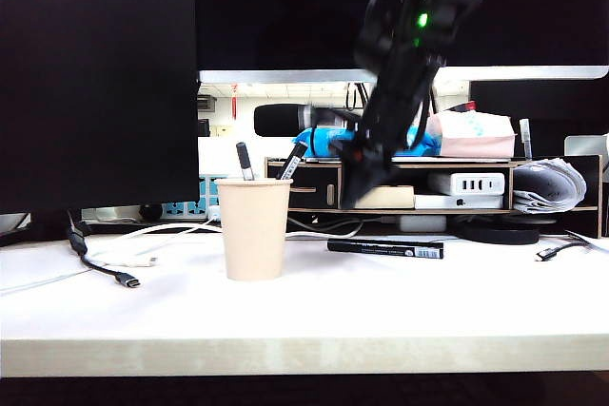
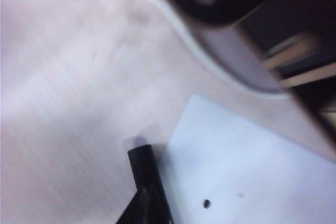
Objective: Pick up the marker and insert it into the paper cup.
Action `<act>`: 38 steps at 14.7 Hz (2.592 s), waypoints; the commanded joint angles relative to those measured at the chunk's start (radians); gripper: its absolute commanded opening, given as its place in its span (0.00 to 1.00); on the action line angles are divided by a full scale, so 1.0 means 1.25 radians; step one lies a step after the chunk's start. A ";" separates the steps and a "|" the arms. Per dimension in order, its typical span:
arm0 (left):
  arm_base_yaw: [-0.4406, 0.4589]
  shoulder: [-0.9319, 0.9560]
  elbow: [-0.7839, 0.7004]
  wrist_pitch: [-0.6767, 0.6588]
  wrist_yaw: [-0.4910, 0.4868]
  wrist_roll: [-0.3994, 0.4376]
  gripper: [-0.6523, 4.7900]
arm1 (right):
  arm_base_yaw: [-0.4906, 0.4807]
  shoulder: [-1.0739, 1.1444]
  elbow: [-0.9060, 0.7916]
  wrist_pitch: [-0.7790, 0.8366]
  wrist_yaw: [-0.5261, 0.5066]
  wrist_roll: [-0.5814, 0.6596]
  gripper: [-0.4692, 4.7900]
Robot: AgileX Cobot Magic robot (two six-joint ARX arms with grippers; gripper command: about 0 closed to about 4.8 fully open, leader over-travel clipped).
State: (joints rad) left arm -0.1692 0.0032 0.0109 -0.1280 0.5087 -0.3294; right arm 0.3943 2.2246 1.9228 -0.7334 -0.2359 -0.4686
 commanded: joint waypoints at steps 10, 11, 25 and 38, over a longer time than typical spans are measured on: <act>0.001 0.000 -0.001 -0.011 0.000 0.006 0.11 | 0.002 0.027 0.001 0.041 0.004 -0.005 0.30; 0.001 0.000 -0.001 -0.011 0.000 0.006 0.11 | 0.002 0.030 0.001 0.048 0.001 -0.005 0.31; 0.001 0.000 -0.001 -0.011 0.000 0.006 0.11 | 0.002 0.039 0.001 0.042 -0.007 -0.005 0.58; 0.001 0.000 -0.001 -0.011 -0.001 0.006 0.11 | 0.002 0.090 0.001 0.059 -0.002 -0.005 0.58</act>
State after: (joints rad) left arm -0.1692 0.0032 0.0109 -0.1284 0.5087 -0.3294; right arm 0.3946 2.3283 1.9232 -0.6579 -0.2398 -0.4728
